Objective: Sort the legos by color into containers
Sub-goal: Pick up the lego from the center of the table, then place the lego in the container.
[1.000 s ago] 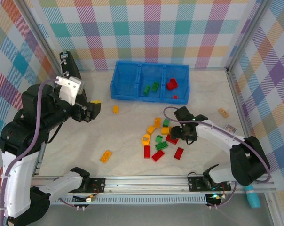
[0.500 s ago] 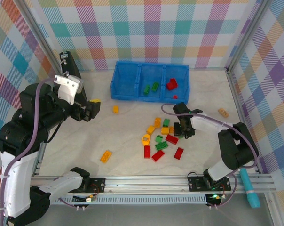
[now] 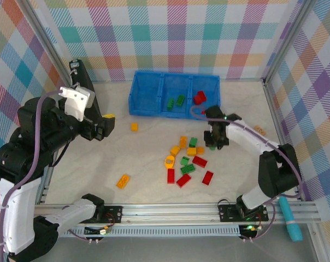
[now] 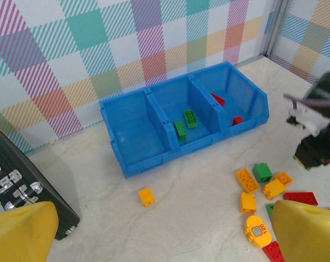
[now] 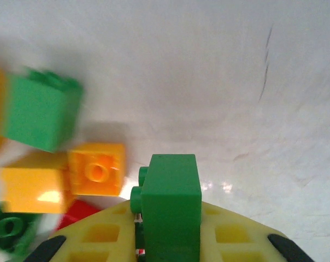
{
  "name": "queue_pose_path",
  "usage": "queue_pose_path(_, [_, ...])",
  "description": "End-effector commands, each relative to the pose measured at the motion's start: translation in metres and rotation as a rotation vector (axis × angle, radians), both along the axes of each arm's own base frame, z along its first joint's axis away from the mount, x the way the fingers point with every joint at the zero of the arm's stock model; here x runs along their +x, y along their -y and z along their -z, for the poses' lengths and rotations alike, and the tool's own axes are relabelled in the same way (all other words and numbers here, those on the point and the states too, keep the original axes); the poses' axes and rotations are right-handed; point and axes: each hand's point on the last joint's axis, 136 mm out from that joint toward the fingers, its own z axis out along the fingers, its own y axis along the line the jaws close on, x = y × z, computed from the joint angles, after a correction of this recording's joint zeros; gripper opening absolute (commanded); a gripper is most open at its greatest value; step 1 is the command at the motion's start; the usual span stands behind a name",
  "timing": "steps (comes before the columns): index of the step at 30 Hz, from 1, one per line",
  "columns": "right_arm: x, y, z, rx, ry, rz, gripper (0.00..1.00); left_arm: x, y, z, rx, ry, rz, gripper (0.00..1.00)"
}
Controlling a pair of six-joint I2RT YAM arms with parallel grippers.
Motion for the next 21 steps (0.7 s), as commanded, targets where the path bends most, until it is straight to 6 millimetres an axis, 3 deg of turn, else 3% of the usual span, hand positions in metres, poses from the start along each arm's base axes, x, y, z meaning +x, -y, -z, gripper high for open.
queue_pose_path(1, [0.014, -0.009, -0.052, 0.015, 0.049, -0.117, 0.22, -0.001, 0.003, -0.005, 0.009, 0.01, 0.021, 1.0])
queue_pose_path(6, [0.063, -0.026, -0.119, 0.03, 0.22, -0.158, 0.24, 0.003, 0.004, -0.001, 0.021, -0.001, 0.015, 1.0])
queue_pose_path(9, [0.093, -0.037, -0.14, 0.043, 0.294, -0.166, 0.25, 0.006, 0.004, 0.002, 0.031, -0.008, 0.013, 1.0])
queue_pose_path(15, [0.143, -0.073, -0.149, 0.104, 0.463, -0.202, 0.25, 0.014, 0.007, 0.004, 0.043, -0.023, 0.013, 1.0])
queue_pose_path(21, [0.178, -0.114, -0.128, 0.142, 0.509, -0.276, 0.25, 0.026, 0.009, 0.01, 0.071, -0.046, 0.003, 1.0])
